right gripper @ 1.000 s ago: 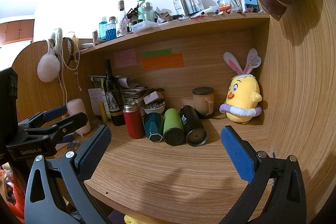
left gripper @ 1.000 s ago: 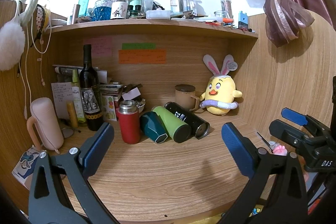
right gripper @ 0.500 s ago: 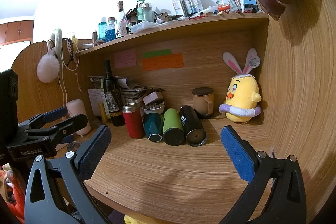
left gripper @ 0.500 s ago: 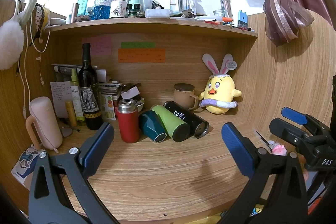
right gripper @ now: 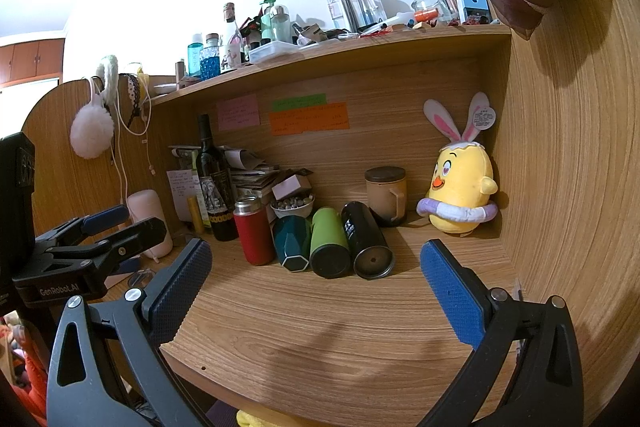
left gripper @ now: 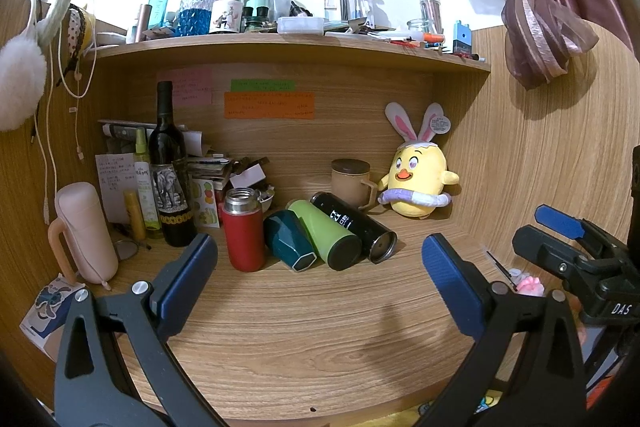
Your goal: Flip cup upside down
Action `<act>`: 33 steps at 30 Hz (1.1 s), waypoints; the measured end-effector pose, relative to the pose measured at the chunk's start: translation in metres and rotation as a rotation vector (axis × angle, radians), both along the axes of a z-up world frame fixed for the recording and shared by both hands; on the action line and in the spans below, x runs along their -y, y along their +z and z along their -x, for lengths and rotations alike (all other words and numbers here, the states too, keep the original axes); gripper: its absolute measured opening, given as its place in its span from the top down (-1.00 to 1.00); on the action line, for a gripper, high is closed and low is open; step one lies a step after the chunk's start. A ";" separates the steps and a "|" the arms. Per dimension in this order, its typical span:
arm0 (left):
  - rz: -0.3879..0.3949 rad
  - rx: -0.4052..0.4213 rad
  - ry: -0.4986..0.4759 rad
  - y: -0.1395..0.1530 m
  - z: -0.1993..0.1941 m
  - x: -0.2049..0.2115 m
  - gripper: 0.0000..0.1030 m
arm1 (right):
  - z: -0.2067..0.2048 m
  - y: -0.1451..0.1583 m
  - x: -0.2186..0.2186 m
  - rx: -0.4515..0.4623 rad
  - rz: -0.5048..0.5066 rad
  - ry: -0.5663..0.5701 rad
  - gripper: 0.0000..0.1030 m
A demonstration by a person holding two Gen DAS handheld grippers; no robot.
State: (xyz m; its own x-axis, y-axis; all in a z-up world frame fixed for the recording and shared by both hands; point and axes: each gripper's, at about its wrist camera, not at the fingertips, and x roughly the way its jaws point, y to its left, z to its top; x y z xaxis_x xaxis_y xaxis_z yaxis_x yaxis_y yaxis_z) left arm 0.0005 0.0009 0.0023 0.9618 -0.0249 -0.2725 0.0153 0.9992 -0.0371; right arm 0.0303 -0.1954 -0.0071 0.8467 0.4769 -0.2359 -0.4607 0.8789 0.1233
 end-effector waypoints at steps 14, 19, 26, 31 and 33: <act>0.049 -0.065 -0.010 -0.018 -0.018 -0.007 -1.00 | -0.008 -0.005 0.005 -0.025 0.002 -0.007 -1.00; 0.058 -0.139 0.025 -0.031 -0.054 -0.024 -1.00 | -0.028 -0.018 0.004 -0.071 0.003 -0.008 -1.00; 0.074 -0.240 0.094 -0.048 -0.138 -0.073 -1.00 | -0.073 -0.045 0.004 -0.168 0.001 -0.011 -1.00; 0.124 -0.325 0.099 -0.061 -0.191 -0.102 -0.64 | -0.101 -0.060 0.003 -0.231 -0.006 -0.008 -1.00; 0.121 -0.345 0.091 -0.065 -0.205 -0.104 -0.64 | -0.111 -0.066 0.002 -0.253 -0.008 -0.005 -1.00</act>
